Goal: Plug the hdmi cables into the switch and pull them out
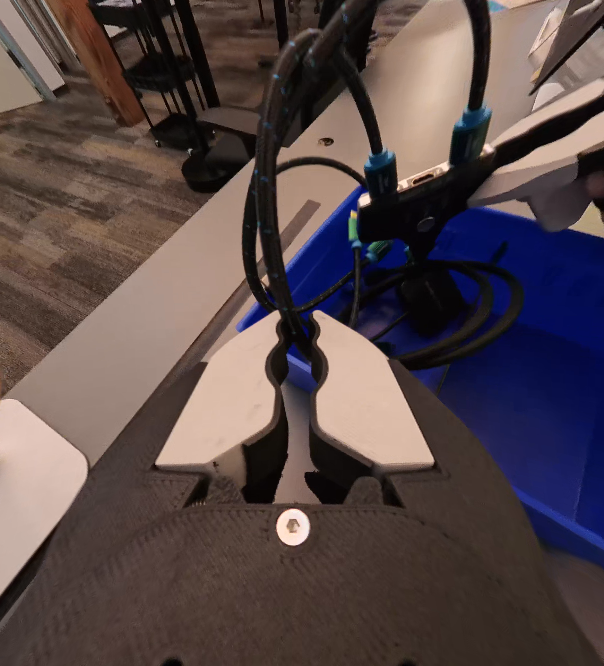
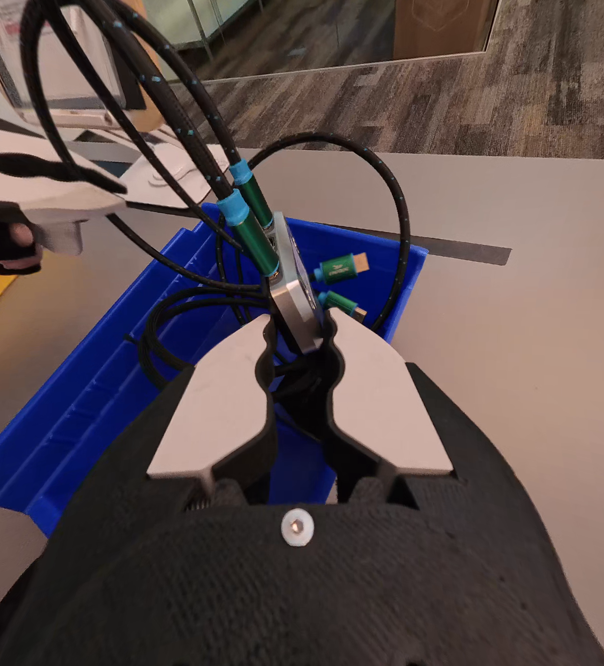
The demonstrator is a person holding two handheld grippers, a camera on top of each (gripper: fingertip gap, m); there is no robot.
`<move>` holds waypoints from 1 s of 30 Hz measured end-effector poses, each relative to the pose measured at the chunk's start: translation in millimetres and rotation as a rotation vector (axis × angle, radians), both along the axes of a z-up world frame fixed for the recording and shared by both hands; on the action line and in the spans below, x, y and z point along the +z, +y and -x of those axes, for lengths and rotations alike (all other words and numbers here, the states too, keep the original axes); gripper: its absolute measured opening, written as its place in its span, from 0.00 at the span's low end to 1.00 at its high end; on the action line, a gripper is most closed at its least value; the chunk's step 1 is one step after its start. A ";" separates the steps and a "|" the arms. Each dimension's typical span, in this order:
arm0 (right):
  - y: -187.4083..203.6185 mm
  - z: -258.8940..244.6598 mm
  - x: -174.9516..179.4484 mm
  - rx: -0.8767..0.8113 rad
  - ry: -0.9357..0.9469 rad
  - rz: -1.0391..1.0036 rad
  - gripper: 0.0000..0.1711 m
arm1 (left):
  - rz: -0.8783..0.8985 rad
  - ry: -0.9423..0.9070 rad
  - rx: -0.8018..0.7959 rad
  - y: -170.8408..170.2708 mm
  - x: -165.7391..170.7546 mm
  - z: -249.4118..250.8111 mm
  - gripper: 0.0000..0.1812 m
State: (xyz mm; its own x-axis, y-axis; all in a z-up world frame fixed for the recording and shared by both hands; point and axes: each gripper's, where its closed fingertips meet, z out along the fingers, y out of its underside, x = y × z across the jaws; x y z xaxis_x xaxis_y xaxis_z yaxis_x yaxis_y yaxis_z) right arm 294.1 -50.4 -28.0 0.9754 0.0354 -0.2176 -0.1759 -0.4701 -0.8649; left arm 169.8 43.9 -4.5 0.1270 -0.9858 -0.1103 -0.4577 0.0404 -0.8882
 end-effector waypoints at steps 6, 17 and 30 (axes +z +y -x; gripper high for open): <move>11.6 1.8 1.5 -0.025 -0.079 0.004 0.16 | 0.019 0.014 0.044 6.9 -22.9 2.6 0.06; -8.0 21.0 -1.6 0.122 -0.161 0.080 0.30 | 0.080 -0.031 0.086 -3.3 -7.7 40.9 0.17; -28.5 5.8 41.6 -0.047 -0.316 0.069 0.31 | 0.090 -0.088 0.059 -36.3 44.8 111.2 0.17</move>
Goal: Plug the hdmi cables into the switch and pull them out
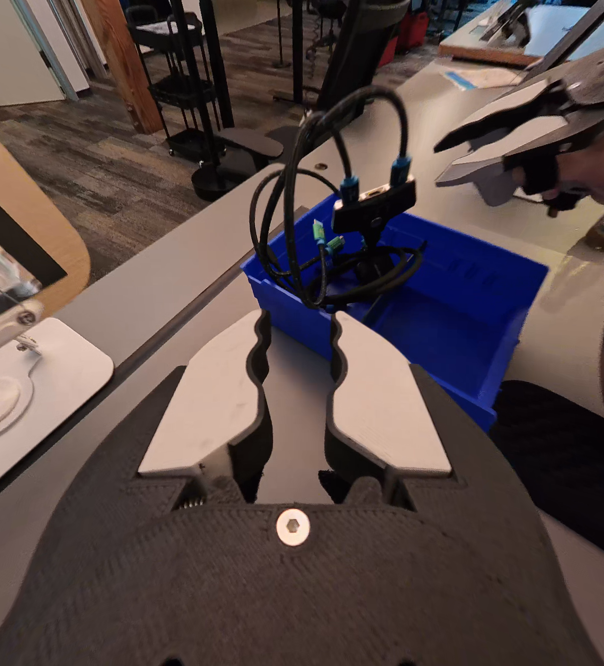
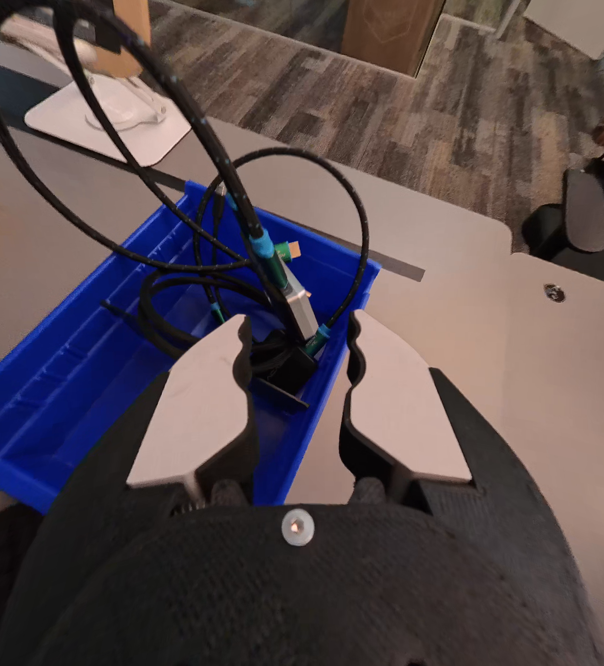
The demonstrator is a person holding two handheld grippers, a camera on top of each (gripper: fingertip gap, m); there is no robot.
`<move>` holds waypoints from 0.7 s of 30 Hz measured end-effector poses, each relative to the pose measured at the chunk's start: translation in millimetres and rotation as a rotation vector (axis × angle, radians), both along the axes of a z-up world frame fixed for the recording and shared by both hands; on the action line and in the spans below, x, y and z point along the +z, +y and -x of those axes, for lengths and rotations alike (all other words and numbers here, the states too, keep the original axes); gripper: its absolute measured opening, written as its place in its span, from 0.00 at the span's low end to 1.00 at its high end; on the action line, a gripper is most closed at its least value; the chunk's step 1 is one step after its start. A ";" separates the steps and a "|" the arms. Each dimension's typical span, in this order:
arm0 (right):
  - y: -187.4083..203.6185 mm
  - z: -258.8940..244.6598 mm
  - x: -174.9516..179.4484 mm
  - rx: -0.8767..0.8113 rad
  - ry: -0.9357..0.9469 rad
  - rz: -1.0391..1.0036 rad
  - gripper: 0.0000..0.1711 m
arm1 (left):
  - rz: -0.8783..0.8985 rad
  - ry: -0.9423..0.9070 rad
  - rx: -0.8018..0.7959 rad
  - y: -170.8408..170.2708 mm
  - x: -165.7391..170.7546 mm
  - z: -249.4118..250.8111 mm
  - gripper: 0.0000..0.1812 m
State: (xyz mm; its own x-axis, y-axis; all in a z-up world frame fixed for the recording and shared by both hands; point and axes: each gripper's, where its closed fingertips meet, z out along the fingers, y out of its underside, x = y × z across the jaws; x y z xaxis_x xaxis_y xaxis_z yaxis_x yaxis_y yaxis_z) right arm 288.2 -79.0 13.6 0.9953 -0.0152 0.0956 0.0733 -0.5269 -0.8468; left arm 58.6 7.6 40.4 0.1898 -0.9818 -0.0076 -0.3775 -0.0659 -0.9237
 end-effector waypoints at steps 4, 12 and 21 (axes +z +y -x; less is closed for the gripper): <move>4.1 -0.3 9.4 -0.045 -0.011 -0.021 0.31 | -0.043 -0.049 -0.015 -13.4 41.4 34.9 0.17; -9.3 -3.2 -32.1 -0.063 -0.044 0.218 0.32 | -0.209 -0.068 0.154 -0.8 83.2 166.8 0.16; -29.1 -23.7 -45.7 -0.249 0.039 0.312 0.31 | -0.121 -0.073 0.457 78.4 82.3 290.2 0.24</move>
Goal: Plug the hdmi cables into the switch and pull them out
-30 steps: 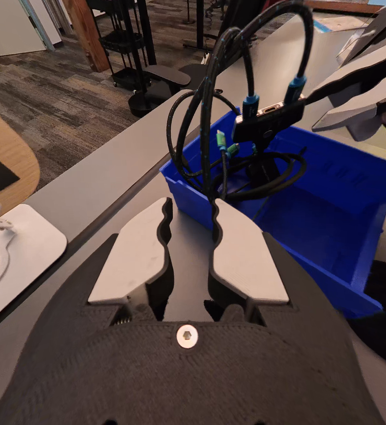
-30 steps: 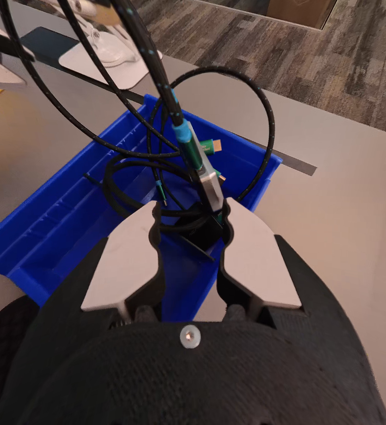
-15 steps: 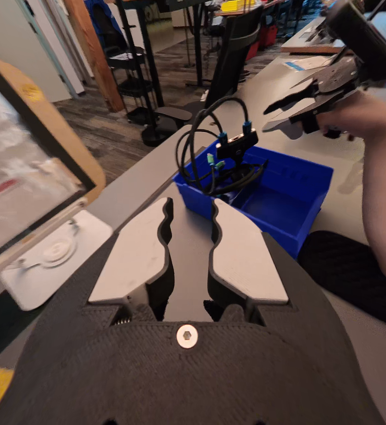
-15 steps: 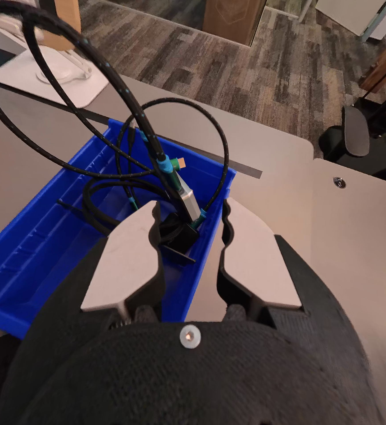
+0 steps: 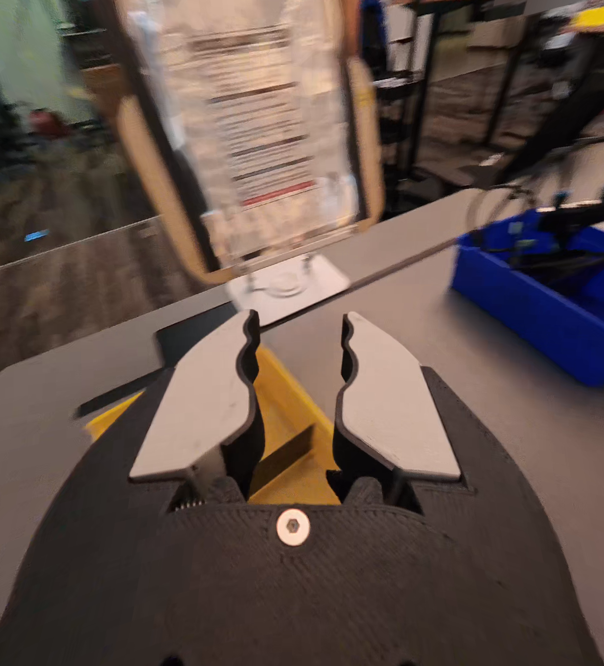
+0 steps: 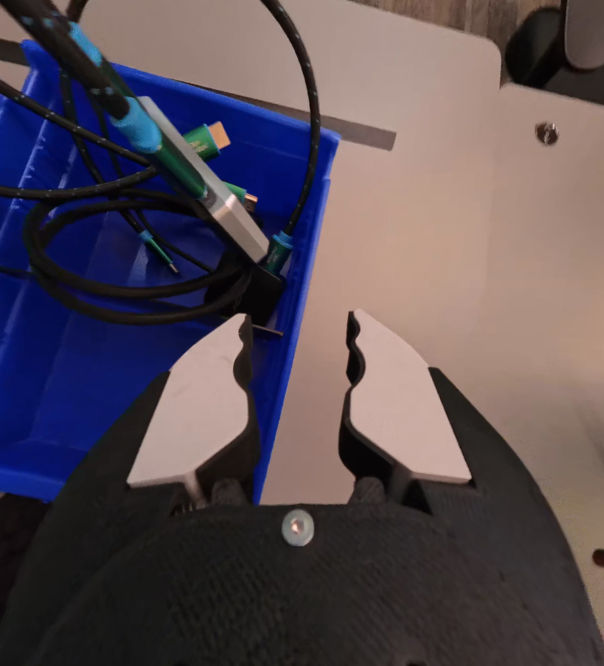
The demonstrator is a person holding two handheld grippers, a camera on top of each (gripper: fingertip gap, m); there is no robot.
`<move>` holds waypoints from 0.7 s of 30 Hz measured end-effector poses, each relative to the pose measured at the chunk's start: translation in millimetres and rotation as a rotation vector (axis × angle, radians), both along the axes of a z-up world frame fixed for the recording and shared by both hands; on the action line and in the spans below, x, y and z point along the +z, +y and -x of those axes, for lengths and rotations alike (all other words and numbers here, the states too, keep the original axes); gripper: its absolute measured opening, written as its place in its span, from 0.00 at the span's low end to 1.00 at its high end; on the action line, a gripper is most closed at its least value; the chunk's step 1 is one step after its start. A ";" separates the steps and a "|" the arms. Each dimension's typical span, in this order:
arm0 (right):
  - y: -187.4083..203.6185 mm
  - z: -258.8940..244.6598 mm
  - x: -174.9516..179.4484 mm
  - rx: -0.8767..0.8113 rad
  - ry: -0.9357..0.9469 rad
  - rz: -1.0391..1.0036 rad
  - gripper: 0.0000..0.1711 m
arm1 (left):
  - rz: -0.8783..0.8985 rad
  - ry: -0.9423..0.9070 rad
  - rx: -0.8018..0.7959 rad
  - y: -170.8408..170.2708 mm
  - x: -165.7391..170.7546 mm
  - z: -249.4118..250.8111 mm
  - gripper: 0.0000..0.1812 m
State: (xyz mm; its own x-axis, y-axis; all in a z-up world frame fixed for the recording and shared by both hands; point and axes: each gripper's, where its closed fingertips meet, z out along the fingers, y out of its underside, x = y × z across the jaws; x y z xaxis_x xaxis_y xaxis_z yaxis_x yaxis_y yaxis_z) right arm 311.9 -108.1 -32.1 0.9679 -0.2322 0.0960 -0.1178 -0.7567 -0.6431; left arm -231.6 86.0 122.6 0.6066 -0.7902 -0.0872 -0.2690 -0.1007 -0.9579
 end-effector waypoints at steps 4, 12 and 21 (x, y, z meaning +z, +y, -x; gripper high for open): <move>-7.1 -4.3 0.3 -0.093 0.031 0.012 0.33 | 0.108 0.182 0.384 43.8 -32.3 106.1 0.33; -39.3 -2.8 -22.1 -0.147 0.156 0.082 0.36 | 0.523 0.231 0.514 62.9 -112.8 195.1 0.33; -28.5 14.1 -66.7 -0.074 0.297 0.211 0.32 | 0.846 0.396 0.477 50.6 -190.9 199.3 0.28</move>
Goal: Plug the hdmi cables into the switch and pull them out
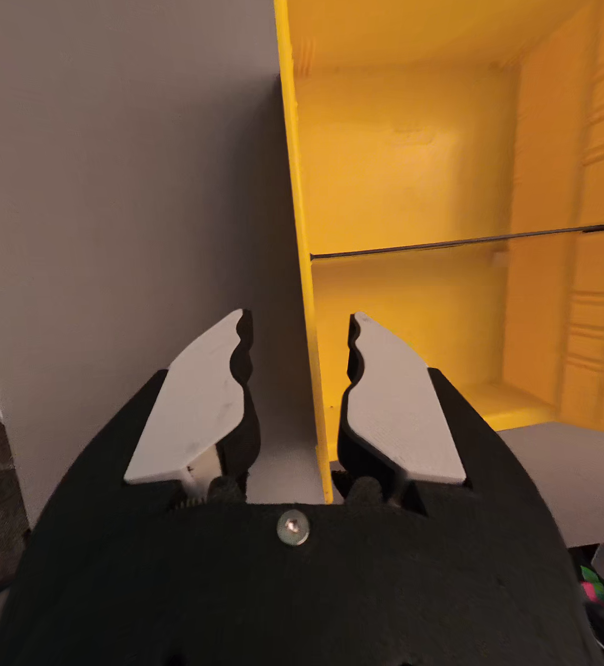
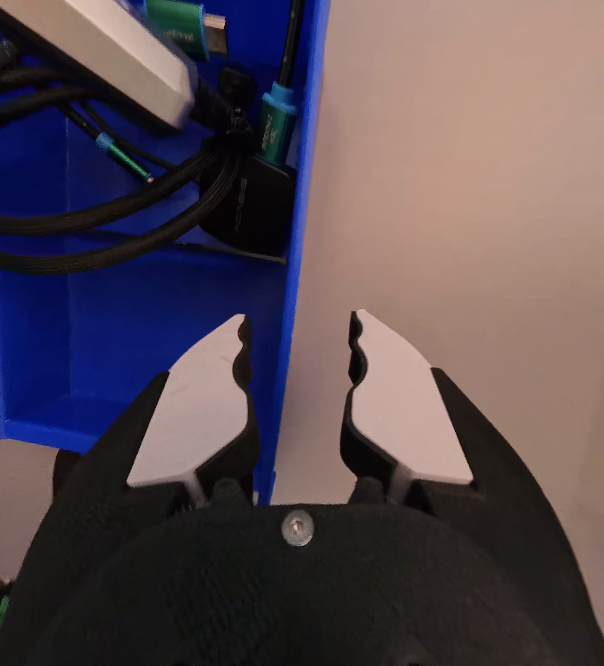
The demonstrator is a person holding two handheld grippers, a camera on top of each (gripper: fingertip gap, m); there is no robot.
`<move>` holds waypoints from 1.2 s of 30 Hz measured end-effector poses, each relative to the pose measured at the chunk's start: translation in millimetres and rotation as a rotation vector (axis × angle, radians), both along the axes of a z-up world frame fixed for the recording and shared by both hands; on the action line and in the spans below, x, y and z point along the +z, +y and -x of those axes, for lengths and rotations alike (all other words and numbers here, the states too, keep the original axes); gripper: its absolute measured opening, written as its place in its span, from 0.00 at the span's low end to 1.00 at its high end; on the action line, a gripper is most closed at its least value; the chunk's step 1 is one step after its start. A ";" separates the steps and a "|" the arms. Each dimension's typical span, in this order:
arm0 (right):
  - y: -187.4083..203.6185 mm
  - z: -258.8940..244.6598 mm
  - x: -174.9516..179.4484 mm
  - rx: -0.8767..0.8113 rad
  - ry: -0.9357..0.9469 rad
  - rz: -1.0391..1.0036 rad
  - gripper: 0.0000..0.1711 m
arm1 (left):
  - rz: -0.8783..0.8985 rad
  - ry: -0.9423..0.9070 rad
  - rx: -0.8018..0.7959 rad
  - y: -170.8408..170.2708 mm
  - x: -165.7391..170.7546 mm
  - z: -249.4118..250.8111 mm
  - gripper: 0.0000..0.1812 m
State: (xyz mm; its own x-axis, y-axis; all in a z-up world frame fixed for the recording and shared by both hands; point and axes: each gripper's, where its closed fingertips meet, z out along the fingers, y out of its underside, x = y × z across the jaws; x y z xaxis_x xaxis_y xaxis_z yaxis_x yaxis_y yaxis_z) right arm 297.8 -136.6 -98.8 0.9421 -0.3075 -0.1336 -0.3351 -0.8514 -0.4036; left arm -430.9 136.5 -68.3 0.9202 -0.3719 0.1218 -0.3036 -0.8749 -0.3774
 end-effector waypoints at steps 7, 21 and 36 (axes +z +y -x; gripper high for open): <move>1.1 14.0 -27.4 0.055 0.111 0.119 0.07 | 0.164 0.005 -0.030 -4.2 -35.6 0.9 0.19; 20.5 51.7 -26.4 0.232 0.031 0.232 0.06 | 0.243 0.186 -0.233 -10.4 -53.9 -53.0 0.04; 67.5 155.8 -23.1 0.376 0.089 0.304 0.09 | 0.253 0.328 -0.384 -35.3 -55.0 -115.3 0.12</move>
